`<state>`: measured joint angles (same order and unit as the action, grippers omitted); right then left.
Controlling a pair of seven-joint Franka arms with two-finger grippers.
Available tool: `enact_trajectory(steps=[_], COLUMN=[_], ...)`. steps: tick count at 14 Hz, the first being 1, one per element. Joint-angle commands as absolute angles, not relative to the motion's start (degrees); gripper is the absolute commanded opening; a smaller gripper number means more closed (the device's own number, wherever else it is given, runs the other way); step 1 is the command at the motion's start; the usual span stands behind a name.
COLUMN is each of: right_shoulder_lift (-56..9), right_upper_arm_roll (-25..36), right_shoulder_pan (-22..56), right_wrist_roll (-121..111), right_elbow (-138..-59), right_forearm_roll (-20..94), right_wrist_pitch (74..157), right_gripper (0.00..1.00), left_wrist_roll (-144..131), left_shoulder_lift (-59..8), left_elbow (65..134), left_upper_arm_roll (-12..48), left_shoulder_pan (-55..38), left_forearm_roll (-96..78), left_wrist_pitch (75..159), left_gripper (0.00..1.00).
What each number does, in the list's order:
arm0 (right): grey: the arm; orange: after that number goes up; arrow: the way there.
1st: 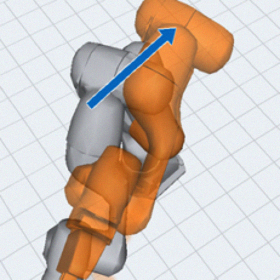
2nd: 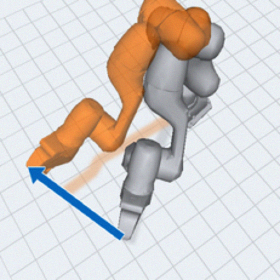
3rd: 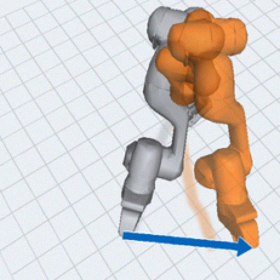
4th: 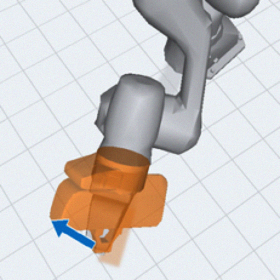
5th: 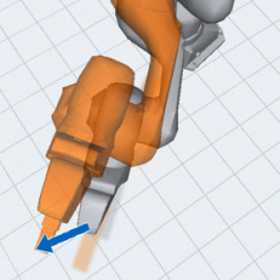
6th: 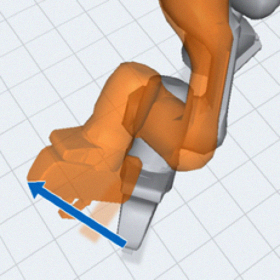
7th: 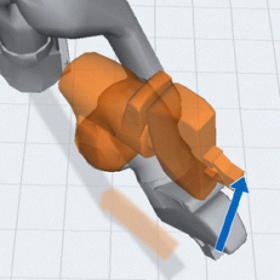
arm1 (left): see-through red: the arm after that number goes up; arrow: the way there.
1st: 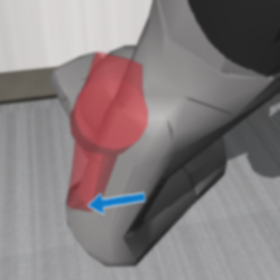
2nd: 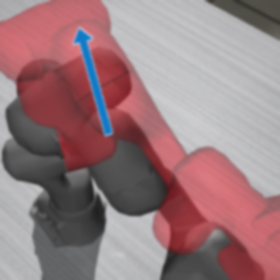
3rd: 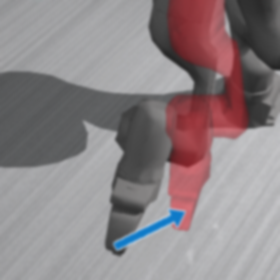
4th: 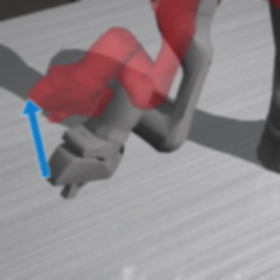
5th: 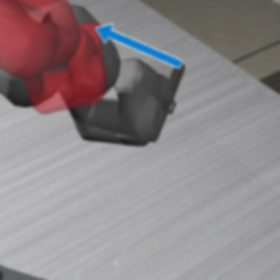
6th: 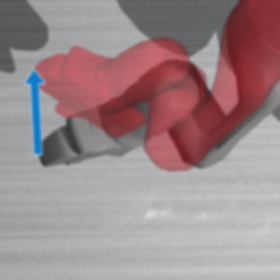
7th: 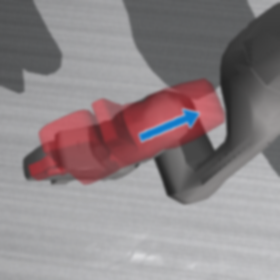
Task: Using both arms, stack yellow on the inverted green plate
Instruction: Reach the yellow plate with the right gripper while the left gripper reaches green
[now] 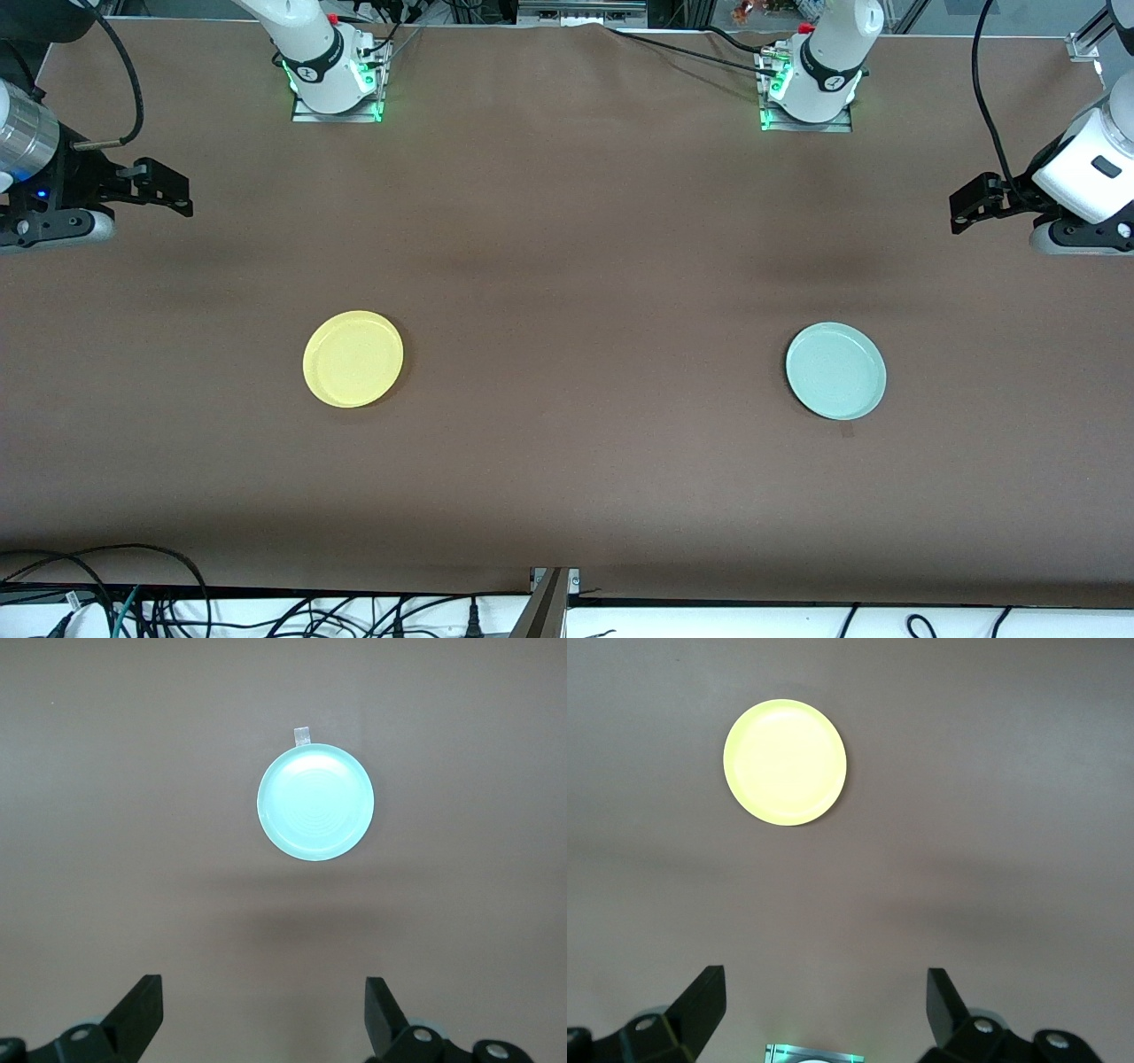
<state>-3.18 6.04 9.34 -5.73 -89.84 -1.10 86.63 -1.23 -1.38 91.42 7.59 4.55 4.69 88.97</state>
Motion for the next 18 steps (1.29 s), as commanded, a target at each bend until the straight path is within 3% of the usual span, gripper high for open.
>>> enact_trajectory(steps=[1, 7, 11, 14, 16, 18], right_shoulder_lift=[-2.99, -3.08, -3.08, -3.16, -7.71, -14.65], right_upper_arm_roll=[5.98, 5.98, 5.98, 5.89, 5.89, 5.89], right_shoulder_pan=[9.06, 9.05, 8.96, 8.97, 8.96, 8.96], right_wrist_roll=[-6.24, -6.42, -6.15, -6.5, -6.86, -5.89], right_elbow=[-89.04, -89.12, -92.44, -104.02, -110.19, -110.66], right_forearm_roll=[-1.06, -0.97, 0.18, 0.09, 0.18, 0.26], right_wrist_pitch=[86.66, 86.66, 86.92, 99.52, 112.27, 120.03], right_gripper=[1.0, 1.0, 1.0, 1.0, 1.0, 1.0], left_wrist_roll=[-0.62, -0.53, -0.18, -0.09, 1.74, 9.72], left_shoulder_lift=[-2.2, -3.6, -12.36, -23.35, -27.32, -31.53], left_elbow=[89.74, 89.82, 88.87, 81.76, 81.3, 81.3], left_upper_arm_roll=[7.82, 7.82, 7.82, 7.82, 7.73, 7.73], left_shoulder_pan=[5.01, 5.18, 6.59, 7.82, 7.91, 8.17], left_forearm_roll=[4.39, 3.69, 3.6, 4.3, 5.09, 5.27], left_wrist_pitch=[88.07, 87.2, 86.75, 88.32, 93.92, 101.04], left_gripper=[1.0, 1.0, 1.0, 1.0, 1.0, 1.0])
